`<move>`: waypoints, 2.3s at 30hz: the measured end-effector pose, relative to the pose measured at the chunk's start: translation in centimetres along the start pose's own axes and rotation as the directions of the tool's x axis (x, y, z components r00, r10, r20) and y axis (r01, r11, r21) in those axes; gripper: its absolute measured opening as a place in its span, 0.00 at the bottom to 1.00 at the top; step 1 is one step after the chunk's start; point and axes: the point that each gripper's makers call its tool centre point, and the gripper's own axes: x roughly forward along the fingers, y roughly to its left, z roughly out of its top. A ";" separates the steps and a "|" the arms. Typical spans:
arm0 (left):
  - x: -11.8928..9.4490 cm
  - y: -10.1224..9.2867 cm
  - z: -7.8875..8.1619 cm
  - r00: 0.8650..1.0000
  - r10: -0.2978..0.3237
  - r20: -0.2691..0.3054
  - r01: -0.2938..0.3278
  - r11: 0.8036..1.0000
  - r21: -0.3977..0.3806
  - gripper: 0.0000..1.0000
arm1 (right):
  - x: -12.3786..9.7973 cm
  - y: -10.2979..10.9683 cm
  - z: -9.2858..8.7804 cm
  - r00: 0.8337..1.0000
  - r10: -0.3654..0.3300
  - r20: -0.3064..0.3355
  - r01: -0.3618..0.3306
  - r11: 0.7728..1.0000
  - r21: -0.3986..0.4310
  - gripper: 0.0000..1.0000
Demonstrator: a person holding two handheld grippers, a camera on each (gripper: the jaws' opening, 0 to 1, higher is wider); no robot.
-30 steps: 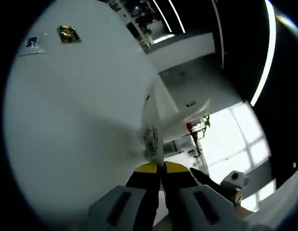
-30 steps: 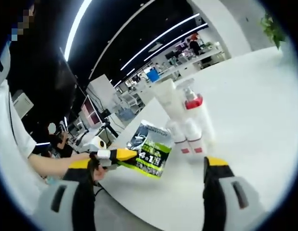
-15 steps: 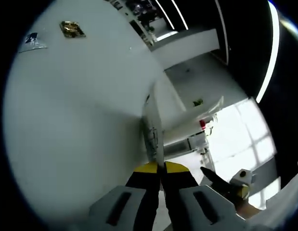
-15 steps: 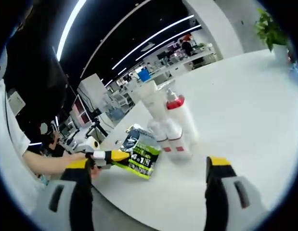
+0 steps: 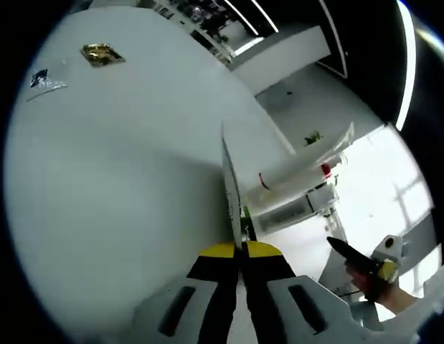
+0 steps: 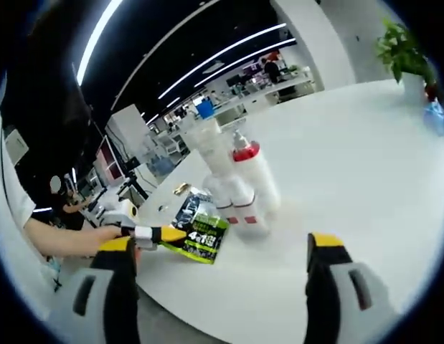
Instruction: Arrange the skincare products in the storage area until every visible bottle or jar stands upright without overlapping.
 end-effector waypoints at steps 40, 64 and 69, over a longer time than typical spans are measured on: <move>-1.1 2.1 0.9 0.966 0.258 0.001 -0.203 0.756 0.622 0.32 | 0.0 -0.1 -0.2 1.000 -0.002 -0.006 0.002 1.000 0.011 0.98; 2.6 1.3 1.0 0.956 0.282 -0.079 -0.083 0.519 0.851 0.46 | -0.1 -0.5 0.2 1.000 -0.019 0.013 0.019 1.000 0.015 0.98; 2.7 1.3 1.0 0.956 0.284 -0.075 -0.091 0.528 0.845 0.46 | -0.1 -0.5 0.1 1.000 -0.018 0.009 0.018 1.000 0.010 0.99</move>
